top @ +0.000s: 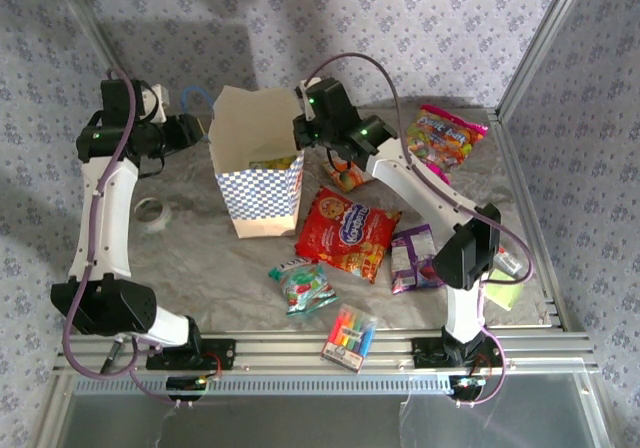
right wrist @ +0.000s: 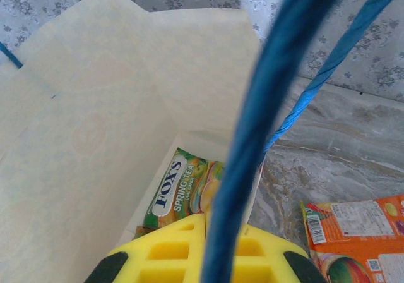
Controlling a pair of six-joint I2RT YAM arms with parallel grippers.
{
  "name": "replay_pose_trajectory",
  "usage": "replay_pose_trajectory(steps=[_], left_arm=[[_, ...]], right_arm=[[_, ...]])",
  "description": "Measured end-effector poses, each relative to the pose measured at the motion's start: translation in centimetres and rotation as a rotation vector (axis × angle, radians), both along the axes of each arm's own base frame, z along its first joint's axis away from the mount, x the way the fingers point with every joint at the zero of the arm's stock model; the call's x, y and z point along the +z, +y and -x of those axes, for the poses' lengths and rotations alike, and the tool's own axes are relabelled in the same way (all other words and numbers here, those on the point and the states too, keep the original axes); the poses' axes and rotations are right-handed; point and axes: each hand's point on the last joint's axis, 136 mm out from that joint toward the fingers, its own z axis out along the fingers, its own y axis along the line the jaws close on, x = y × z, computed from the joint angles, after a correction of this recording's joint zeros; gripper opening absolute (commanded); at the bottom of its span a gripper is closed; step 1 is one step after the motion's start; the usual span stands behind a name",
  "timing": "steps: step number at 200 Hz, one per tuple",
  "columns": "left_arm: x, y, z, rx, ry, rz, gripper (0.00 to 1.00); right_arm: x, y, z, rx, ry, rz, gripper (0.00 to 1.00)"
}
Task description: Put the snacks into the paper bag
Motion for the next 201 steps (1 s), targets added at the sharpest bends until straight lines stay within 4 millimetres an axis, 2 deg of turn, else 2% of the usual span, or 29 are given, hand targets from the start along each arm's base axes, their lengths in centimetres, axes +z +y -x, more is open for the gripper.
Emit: replay_pose_trajectory(steps=[19, 40, 49, 64, 103, 151, 201], left_arm=[[-0.1, -0.5, -0.3, -0.013, 0.003, 0.000, 0.53], [-0.4, -1.1, -0.6, -0.030, 0.017, -0.001, 0.54], [-0.7, -1.5, -0.7, -0.037, 0.025, -0.004, 0.54], [-1.1, -2.2, -0.7, -0.054, 0.044, -0.009, 0.55], [-1.4, -3.6, -0.3, -0.091, 0.061, -0.031, 0.56], [-1.5, -3.8, -0.1, -0.095, 0.064, -0.058, 0.57], [-1.8, -4.7, 0.1, -0.114, 0.073, -0.075, 0.57]], right_arm=[[-0.4, -0.7, -0.2, -0.011, 0.006, 0.002, 0.03], [-0.6, -1.4, -0.1, -0.020, 0.017, -0.003, 0.13], [-0.5, -1.5, 0.0, -0.020, 0.018, -0.007, 0.20], [-0.3, -1.6, 0.2, -0.015, 0.023, -0.020, 0.43], [0.3, -1.3, 1.3, 0.034, 0.031, -0.063, 0.65], [1.2, -1.1, 3.2, 0.110, 0.042, -0.107, 0.74], [1.5, -2.5, 8.1, 0.242, 0.023, -0.133, 0.79]])
